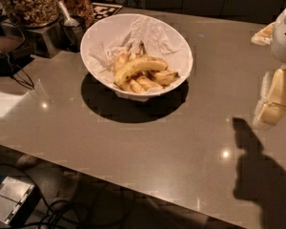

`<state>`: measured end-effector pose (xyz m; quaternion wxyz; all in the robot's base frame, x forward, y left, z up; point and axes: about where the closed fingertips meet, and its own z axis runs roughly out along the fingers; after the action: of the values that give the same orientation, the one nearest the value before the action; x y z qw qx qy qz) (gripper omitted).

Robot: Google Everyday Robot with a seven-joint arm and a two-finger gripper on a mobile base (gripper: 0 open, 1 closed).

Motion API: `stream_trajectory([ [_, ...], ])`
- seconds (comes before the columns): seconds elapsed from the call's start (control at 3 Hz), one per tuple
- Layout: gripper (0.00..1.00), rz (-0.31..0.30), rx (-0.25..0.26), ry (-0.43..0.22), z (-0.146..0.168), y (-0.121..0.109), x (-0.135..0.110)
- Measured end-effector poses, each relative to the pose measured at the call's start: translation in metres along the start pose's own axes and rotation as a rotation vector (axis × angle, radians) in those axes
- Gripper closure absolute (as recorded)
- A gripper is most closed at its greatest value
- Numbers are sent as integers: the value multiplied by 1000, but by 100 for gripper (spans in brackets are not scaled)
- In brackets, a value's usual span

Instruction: Pick banana from white bowl

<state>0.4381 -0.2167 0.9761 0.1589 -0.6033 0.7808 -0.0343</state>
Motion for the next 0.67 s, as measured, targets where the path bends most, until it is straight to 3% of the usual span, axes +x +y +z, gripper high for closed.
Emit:
stream_trajectory([
  [0.67,0,-17,6,0,-3,-3,-6],
])
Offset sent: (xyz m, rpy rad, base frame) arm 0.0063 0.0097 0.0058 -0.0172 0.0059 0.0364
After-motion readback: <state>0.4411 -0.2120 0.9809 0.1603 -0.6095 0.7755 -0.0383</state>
